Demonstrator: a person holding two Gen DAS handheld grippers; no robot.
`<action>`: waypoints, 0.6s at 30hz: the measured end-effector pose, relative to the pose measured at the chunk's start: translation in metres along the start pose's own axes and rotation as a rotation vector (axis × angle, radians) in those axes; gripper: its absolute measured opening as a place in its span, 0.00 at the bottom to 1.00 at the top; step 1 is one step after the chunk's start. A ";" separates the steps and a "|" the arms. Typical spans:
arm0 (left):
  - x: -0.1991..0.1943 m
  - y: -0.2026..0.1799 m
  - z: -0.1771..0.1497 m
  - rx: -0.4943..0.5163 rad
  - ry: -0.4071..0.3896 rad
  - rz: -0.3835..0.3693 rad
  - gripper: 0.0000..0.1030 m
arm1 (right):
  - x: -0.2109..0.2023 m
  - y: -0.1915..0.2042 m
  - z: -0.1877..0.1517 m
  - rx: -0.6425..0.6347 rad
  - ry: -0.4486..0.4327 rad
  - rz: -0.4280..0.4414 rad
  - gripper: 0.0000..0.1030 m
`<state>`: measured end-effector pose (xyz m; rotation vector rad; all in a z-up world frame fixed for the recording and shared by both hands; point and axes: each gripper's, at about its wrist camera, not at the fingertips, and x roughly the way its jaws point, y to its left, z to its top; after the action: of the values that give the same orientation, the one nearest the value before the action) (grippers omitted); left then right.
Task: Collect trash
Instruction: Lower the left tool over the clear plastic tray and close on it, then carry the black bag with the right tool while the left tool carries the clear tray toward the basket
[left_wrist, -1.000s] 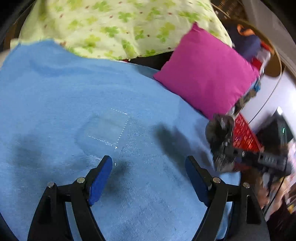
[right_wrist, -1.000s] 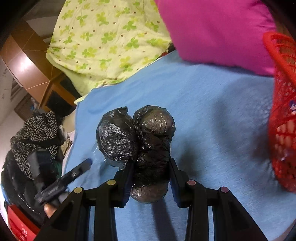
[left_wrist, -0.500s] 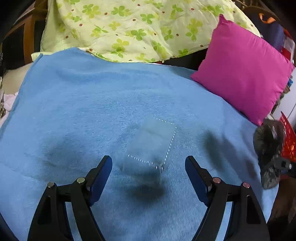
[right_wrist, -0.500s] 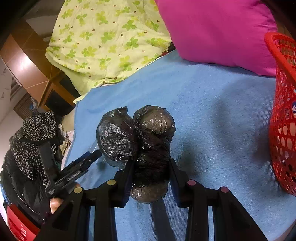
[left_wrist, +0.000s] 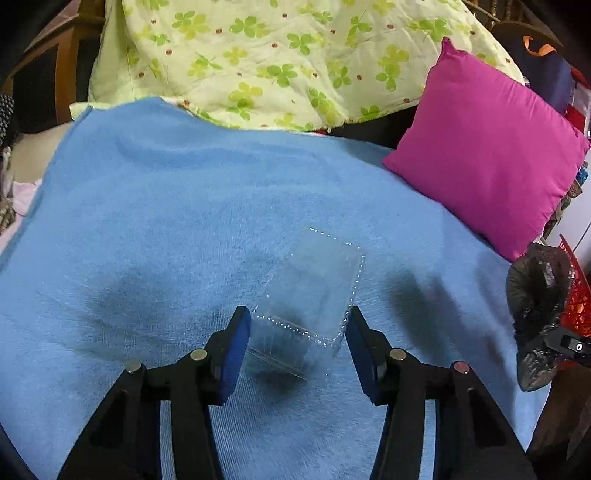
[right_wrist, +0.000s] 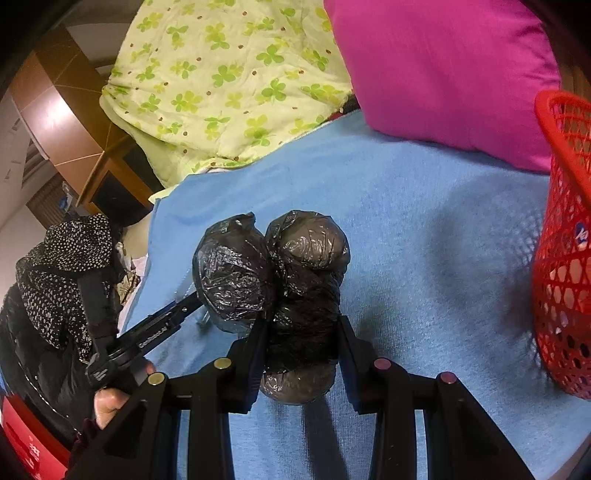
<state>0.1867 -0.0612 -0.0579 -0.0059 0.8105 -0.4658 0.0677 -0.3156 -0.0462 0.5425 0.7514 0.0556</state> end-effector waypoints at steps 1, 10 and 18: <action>-0.007 -0.003 0.000 -0.004 -0.015 -0.006 0.53 | -0.003 0.001 0.000 -0.006 -0.010 0.000 0.37; -0.076 -0.029 -0.011 -0.012 -0.139 0.088 0.53 | -0.022 0.007 -0.003 -0.050 -0.069 0.006 0.37; -0.108 -0.052 -0.044 -0.025 -0.168 0.129 0.53 | -0.044 0.012 -0.009 -0.084 -0.111 0.031 0.37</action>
<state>0.0711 -0.0572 -0.0033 -0.0159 0.6473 -0.3284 0.0314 -0.3118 -0.0182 0.4735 0.6295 0.0844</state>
